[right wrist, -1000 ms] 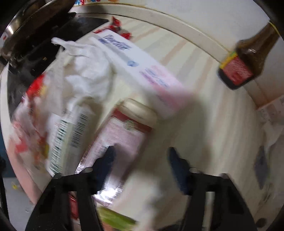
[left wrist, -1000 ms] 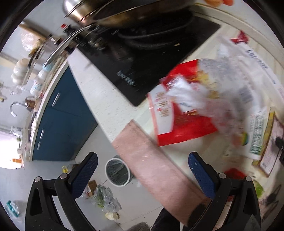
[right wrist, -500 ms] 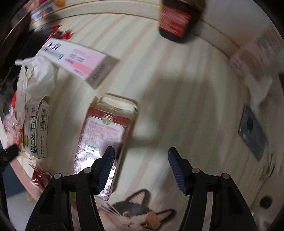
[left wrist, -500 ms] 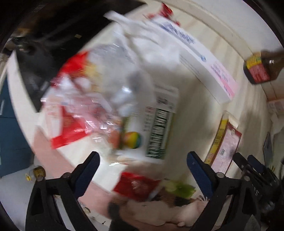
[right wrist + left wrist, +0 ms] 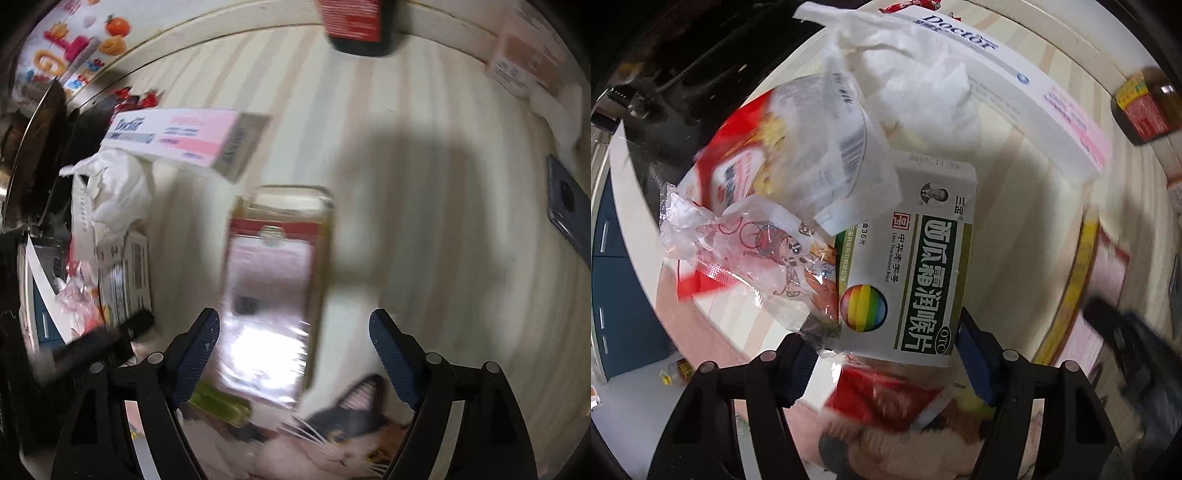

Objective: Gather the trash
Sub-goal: 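Grasp the red-brown medicine box with the right tool while the left grasps the white medicine box, then lift both boxes off the counter, right tool and left tool together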

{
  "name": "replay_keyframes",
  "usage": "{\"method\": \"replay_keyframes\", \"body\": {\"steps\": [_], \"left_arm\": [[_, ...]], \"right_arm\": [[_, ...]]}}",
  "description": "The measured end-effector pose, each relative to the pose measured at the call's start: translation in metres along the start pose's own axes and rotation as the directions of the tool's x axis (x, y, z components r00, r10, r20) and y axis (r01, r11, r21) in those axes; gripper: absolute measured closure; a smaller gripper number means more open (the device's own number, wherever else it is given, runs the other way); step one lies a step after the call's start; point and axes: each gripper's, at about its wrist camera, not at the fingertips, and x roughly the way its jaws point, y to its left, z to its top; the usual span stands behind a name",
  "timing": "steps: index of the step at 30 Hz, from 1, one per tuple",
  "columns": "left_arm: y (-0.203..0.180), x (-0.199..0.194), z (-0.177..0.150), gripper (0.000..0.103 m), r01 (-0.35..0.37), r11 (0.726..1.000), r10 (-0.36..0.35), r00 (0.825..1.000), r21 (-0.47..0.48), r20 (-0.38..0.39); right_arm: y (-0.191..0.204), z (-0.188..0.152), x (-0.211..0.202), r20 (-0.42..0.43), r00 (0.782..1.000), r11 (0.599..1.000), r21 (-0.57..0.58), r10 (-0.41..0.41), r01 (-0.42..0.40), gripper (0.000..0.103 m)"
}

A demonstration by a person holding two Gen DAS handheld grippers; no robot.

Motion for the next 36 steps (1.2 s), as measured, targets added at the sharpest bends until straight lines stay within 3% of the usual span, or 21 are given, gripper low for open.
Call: {"method": "replay_keyframes", "body": {"steps": [4, 6, 11, 13, 18, 22, 26, 27, 28, 30, 33, 36], "left_arm": [[-0.002, 0.004, -0.020, 0.035, 0.022, 1.000, -0.023, 0.999, -0.015, -0.032], [0.001, 0.005, -0.023, 0.035, 0.075, 0.997, -0.077, 0.996, -0.033, -0.050], [0.027, -0.022, -0.029, 0.033, 0.261, 0.953, -0.265, 0.964, -0.157, -0.010], [0.035, -0.038, -0.029, 0.020, 0.285, 0.943, -0.284, 0.958, -0.171, 0.029], [0.039, -0.054, -0.024, 0.019, 0.242, 0.962, -0.236, 0.970, -0.125, 0.062], [0.024, -0.024, -0.023, 0.019, 0.187, 0.978, -0.183, 0.982, -0.090, 0.048], [0.008, 0.009, -0.014, 0.019, 0.109, 0.991, -0.110, 0.994, -0.079, -0.013], [0.006, 0.015, -0.012, 0.020, 0.102, 0.992, -0.104, 0.994, -0.080, -0.025], [0.004, 0.019, -0.011, 0.030, 0.090, 0.993, -0.093, 0.995, -0.081, -0.032], [0.001, 0.020, -0.011, 0.038, 0.090, 0.992, -0.092, 0.995, -0.085, -0.027], [-0.001, 0.001, -0.020, 0.039, 0.111, 0.991, -0.110, 0.994, -0.077, 0.024], [0.000, -0.028, -0.026, 0.039, 0.181, 0.981, -0.176, 0.982, -0.070, 0.071]], "right_arm": [[0.020, -0.006, 0.016, 0.026, 0.991, 0.984, -0.117, -0.133, 0.135, 0.021], [0.018, -0.012, 0.020, 0.021, 0.986, 0.977, -0.136, -0.165, 0.166, 0.041], [-0.017, -0.023, 0.009, 0.005, 0.980, 0.968, -0.151, -0.201, 0.199, 0.041], [-0.036, -0.023, 0.003, -0.009, 0.979, 0.971, -0.131, -0.202, 0.199, 0.041], [-0.065, -0.022, -0.009, -0.043, 0.985, 0.983, -0.078, -0.168, 0.165, 0.039], [-0.068, -0.016, -0.012, -0.036, 0.988, 0.988, -0.057, -0.148, 0.146, 0.037], [-0.064, -0.010, -0.012, -0.026, 0.987, 0.985, -0.071, -0.156, 0.154, 0.037], [-0.057, -0.007, -0.007, -0.022, 0.987, 0.984, -0.078, -0.162, 0.160, 0.037], [-0.056, -0.011, -0.010, -0.019, 0.985, 0.982, -0.087, -0.169, 0.167, 0.037], [-0.055, -0.015, -0.014, -0.011, 0.985, 0.980, -0.093, -0.175, 0.173, 0.040], [-0.051, -0.021, -0.018, 0.006, 0.988, 0.984, -0.086, -0.157, 0.157, 0.041], [-0.049, -0.022, -0.032, 0.024, 0.991, 0.989, -0.072, -0.128, 0.129, 0.041]]}}
